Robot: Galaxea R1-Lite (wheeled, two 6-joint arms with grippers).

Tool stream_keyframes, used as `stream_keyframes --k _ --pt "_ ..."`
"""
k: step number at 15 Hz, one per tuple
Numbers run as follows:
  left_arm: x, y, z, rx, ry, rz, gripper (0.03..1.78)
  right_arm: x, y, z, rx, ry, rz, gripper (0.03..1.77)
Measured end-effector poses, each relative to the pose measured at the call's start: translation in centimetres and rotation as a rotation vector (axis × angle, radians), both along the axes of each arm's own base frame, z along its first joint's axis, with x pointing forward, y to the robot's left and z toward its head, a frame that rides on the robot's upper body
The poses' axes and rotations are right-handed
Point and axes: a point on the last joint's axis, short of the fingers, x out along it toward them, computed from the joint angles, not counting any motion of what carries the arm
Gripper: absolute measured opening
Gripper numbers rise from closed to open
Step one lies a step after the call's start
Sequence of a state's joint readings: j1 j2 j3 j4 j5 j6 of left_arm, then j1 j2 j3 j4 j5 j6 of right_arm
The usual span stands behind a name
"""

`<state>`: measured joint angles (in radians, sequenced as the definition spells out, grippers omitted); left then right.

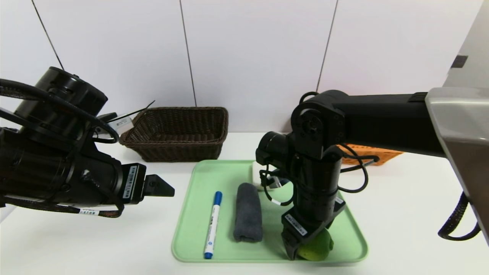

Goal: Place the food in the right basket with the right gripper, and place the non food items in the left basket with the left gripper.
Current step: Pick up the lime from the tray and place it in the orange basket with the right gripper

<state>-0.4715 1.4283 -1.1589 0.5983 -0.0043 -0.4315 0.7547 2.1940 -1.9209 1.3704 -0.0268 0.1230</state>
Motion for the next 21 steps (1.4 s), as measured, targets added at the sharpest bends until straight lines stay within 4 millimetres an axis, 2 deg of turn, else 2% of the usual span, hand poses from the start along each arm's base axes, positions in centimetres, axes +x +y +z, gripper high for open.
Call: stream_keyframes --k 1,3,5,13,17,21 --pt "0.0 0.0 0.0 0.000 0.000 0.000 1.69 0.0 0.0 0.0 0.000 0.000 0.000 1.61" --pt "0.0 0.0 0.0 0.000 0.001 0.000 1.69 0.0 0.0 0.0 -0.003 0.001 0.001 1.26" --pt "0.0 0.0 0.0 0.000 0.001 0.000 1.69 0.0 0.0 0.0 -0.001 0.000 0.001 1.08" --pt "-0.1 0.0 0.0 0.000 0.000 0.002 1.69 0.2 0.1 0.7 0.028 -0.043 -0.046 1.04" --pt "-0.1 0.1 -0.1 0.002 0.005 0.002 1.69 1.4 0.6 3.0 0.210 -0.251 -0.176 1.04" --pt "-0.1 0.1 -0.2 0.004 0.006 0.002 1.69 3.2 0.7 5.9 0.336 -0.571 -0.301 1.04"
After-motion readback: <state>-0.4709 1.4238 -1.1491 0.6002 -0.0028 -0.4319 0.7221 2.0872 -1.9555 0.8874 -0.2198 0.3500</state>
